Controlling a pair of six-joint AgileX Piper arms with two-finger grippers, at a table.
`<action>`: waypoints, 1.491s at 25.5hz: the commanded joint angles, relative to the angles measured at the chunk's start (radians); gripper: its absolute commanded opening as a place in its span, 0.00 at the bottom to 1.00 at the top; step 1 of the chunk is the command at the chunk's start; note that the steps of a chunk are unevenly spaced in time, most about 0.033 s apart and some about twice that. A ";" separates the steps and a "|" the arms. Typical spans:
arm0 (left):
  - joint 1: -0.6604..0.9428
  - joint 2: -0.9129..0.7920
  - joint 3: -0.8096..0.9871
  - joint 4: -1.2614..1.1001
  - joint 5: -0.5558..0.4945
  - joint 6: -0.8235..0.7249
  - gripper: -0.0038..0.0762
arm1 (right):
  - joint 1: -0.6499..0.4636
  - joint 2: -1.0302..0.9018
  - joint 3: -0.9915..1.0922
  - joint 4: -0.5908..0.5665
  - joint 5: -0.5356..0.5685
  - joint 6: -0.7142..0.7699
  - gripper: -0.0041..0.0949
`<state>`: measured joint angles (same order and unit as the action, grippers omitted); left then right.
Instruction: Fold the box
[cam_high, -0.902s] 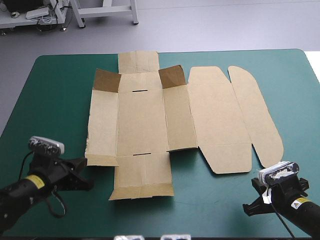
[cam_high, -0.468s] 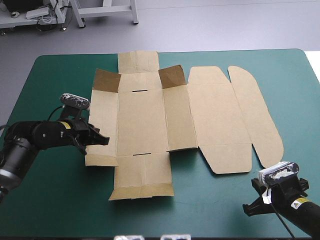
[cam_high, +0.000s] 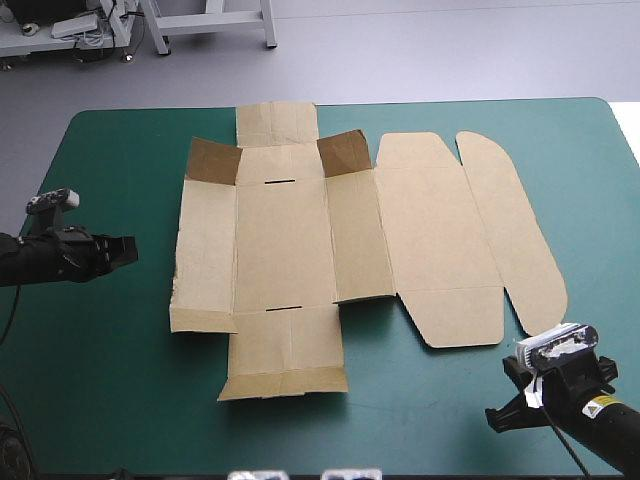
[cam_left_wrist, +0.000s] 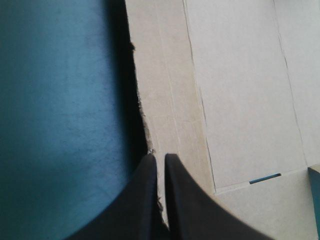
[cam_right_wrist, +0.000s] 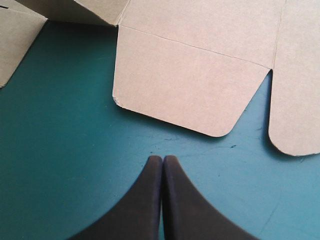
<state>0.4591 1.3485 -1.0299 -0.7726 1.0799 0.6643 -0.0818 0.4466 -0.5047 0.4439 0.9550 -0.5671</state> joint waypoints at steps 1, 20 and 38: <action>0.032 0.018 -0.032 -0.095 0.046 0.032 0.19 | -0.001 0.005 -0.025 0.032 -0.043 -0.012 0.02; -0.142 0.321 -0.032 -0.118 0.056 0.056 0.63 | -0.001 0.005 -0.025 0.058 -0.059 -0.012 0.02; -0.248 0.433 -0.035 -0.235 0.001 0.064 0.04 | -0.001 0.005 -0.025 0.058 -0.059 -0.012 0.02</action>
<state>0.2201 1.8101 -1.0426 -0.9765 1.0591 0.7185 -0.0818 0.4466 -0.5047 0.4703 0.9482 -0.5671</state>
